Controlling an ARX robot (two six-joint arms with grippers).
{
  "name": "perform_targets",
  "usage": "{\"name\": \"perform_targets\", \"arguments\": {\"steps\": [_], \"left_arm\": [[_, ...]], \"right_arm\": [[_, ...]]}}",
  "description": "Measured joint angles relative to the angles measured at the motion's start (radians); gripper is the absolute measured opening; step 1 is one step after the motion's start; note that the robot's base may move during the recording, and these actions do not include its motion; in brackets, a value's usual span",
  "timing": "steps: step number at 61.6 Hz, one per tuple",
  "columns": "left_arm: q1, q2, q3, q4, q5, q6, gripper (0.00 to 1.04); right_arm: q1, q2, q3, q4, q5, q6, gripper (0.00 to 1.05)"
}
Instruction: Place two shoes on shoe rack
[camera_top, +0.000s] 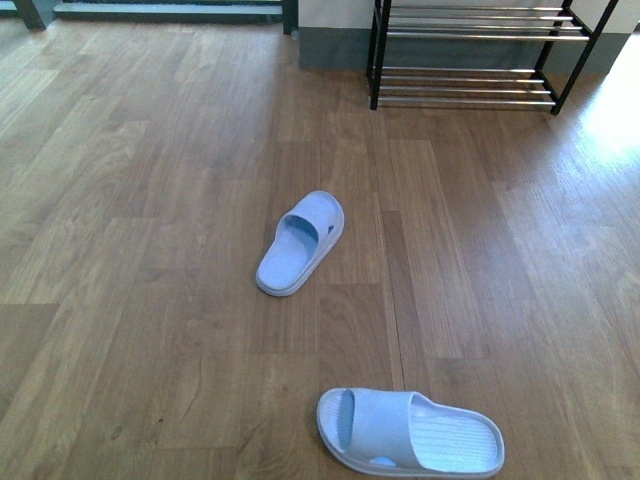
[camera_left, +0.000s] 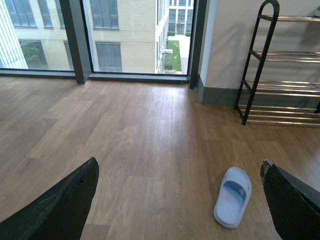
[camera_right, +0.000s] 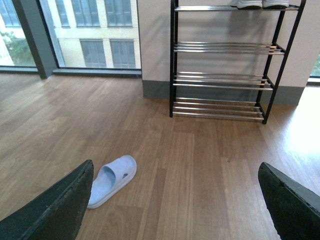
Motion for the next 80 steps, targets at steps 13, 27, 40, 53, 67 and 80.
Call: {"name": "perform_targets", "arguments": {"steps": [13, 27, 40, 53, 67, 80], "left_arm": [[0.0, 0.0, 0.0, 0.0, 0.001, 0.0, 0.95], [0.0, 0.0, 0.0, 0.0, 0.002, 0.0, 0.95], [0.0, 0.0, 0.0, 0.0, 0.002, 0.0, 0.95], [0.0, 0.0, 0.0, 0.0, 0.002, 0.0, 0.95], [0.0, 0.0, 0.0, 0.0, 0.002, 0.0, 0.95], [0.0, 0.0, 0.0, 0.001, 0.002, 0.0, 0.95]], "right_arm": [[0.0, 0.0, 0.0, 0.0, 0.0, 0.0, 0.95], [0.0, 0.001, 0.0, 0.0, 0.001, 0.0, 0.95], [-0.142, 0.301, -0.006, 0.192, -0.103, -0.144, 0.95], [-0.254, 1.323, -0.016, 1.036, -0.343, -0.458, 0.95], [-0.241, 1.807, 0.001, 1.389, -0.37, -0.549, 0.95], [-0.074, 2.778, 0.583, 1.313, -0.272, -0.732, 0.95]]}}
